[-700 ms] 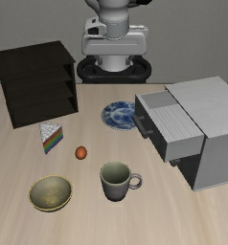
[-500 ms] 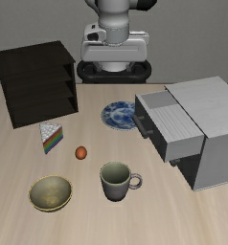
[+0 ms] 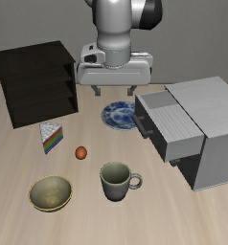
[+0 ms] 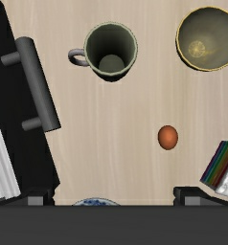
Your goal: Pick up the egg and place it in the top layer of the cabinet
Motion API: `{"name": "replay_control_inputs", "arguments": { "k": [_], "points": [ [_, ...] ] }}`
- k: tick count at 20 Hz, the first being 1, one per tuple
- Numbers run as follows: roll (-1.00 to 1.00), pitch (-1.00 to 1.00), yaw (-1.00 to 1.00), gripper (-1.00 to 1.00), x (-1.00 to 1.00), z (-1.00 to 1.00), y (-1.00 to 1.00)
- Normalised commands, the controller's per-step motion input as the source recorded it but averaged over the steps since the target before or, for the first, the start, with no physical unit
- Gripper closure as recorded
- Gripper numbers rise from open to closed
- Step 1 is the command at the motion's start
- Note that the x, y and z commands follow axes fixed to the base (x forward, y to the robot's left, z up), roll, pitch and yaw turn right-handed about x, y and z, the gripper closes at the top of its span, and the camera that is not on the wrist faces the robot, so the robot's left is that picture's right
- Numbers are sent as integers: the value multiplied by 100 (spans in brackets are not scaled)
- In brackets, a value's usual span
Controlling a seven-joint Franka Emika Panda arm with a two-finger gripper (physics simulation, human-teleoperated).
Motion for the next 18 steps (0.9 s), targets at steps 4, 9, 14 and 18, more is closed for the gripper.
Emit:
{"name": "replay_control_inputs", "arguments": {
  "k": [4, 9, 14, 18],
  "points": [
    [0, 0, 0, -100, 25, 0, -75],
    [0, 0, 0, -100, 0, 0, -100],
    [0, 0, 0, -100, 0, -100, 0],
    [0, 0, 0, -100, 0, -100, 0]
  ]
}}
